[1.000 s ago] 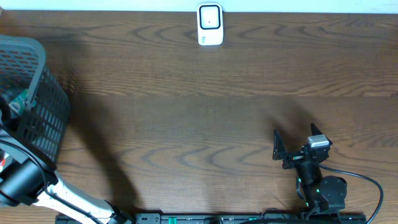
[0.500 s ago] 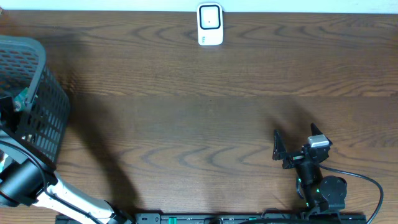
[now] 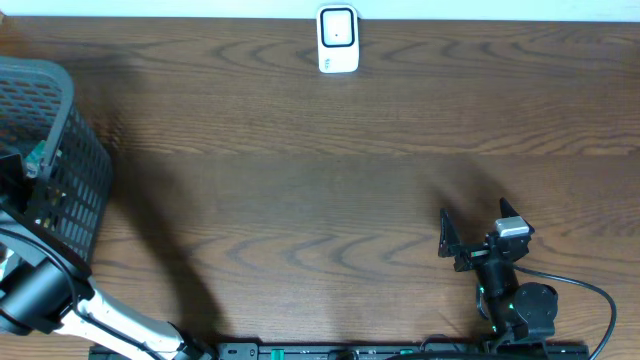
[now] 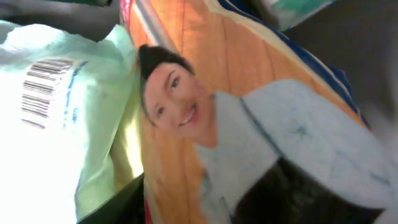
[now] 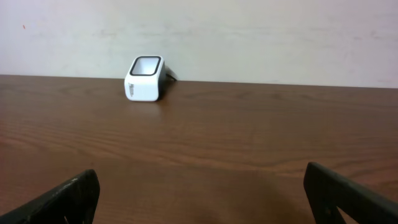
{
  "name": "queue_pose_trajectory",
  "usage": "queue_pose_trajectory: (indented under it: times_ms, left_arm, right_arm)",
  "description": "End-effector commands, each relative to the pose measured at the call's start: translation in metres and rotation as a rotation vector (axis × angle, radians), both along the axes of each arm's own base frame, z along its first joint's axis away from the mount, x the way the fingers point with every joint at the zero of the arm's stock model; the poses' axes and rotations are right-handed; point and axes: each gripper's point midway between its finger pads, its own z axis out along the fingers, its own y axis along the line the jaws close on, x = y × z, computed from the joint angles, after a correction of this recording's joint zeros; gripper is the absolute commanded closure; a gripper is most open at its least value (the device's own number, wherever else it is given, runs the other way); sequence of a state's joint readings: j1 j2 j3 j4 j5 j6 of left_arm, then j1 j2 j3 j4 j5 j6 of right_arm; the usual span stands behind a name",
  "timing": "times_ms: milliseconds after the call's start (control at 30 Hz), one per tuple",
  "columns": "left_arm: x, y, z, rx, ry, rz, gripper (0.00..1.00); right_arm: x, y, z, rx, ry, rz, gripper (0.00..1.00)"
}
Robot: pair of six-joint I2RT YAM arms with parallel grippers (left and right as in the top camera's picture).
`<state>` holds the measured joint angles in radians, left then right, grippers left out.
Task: Scan the item barcode
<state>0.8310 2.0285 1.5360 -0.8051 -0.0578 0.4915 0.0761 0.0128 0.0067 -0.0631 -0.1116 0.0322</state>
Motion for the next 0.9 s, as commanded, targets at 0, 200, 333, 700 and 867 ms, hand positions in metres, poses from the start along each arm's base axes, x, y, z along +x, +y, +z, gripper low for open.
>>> queue_pose_trajectory:
  times_ms: [0, 200, 333, 700, 867]
  left_arm:
    - [0.008, -0.005, 0.024, 0.009, -0.069, -0.007, 0.54]
    - [0.010, -0.004, 0.053, 0.056, -0.126, 0.004, 0.54]
    - [0.008, -0.007, 0.053, 0.041, -0.126, 0.042, 0.55]
    - [-0.004, -0.030, 0.010, -0.058, -0.089, 0.036, 0.54]
    - [0.002, -0.032, 0.007, -0.071, -0.121, 0.029, 0.22]
  right_arm:
    - [0.000, 0.001, 0.000, -0.014, -0.002, 0.004, 0.01]
    - [0.000, 0.001, 0.000, -0.014, -0.002, 0.004, 0.01]
    - [0.000, 0.001, 0.000, -0.014, -0.002, 0.004, 0.01]
    - [0.000, 0.001, 0.000, -0.014, -0.002, 0.004, 0.01]
    - [0.000, 0.001, 0.000, -0.014, -0.002, 0.004, 0.01]
